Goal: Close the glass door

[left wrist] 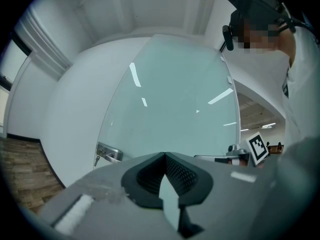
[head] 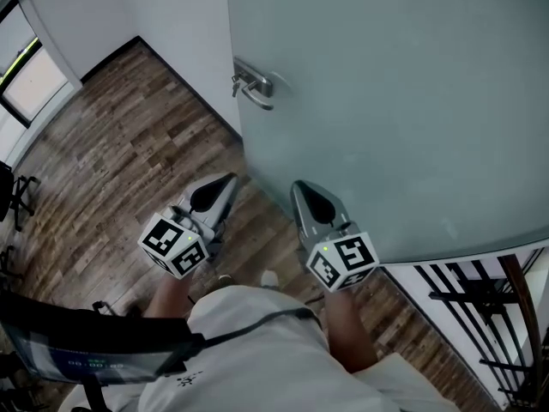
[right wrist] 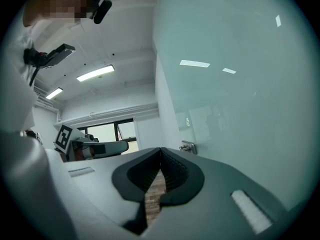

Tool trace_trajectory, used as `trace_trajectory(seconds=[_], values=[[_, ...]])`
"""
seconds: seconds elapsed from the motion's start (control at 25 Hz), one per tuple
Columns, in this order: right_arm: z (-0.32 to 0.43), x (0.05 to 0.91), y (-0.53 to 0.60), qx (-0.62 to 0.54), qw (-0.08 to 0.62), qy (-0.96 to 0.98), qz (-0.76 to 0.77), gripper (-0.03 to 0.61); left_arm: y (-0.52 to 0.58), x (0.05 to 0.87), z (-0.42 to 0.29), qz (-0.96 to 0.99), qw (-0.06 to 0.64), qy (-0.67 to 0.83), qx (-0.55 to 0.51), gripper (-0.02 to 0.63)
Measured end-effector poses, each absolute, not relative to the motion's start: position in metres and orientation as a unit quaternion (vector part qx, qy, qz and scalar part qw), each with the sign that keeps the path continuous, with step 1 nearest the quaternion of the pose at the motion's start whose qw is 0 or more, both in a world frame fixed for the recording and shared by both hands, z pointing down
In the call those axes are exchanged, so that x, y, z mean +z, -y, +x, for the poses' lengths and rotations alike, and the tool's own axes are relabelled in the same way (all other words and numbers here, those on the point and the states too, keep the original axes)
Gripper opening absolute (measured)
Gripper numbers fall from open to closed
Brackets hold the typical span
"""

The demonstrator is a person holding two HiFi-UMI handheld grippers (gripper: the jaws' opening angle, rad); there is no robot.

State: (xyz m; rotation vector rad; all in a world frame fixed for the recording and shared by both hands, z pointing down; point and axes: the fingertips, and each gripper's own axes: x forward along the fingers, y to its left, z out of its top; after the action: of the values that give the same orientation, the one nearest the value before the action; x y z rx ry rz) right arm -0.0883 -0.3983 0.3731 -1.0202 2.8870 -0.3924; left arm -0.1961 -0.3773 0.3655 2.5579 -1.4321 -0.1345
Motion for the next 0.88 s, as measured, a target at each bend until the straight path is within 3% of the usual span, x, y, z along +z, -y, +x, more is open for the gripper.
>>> trace_trajectory(seconds=[0.36, 0.88], values=[[-0.092, 0.397, 0.406, -0.147, 0.006, -0.934, -0.326, 0.009, 0.383, 0.379, -0.196, 0.866, 0.115, 0.486, -0.033, 0.003], [-0.162, 0.404, 0.471, -0.108, -0.041, -0.904, -0.412, 0.009, 0.446, 0.388, -0.28, 0.899, 0.113, 0.423, -0.024, 0.003]])
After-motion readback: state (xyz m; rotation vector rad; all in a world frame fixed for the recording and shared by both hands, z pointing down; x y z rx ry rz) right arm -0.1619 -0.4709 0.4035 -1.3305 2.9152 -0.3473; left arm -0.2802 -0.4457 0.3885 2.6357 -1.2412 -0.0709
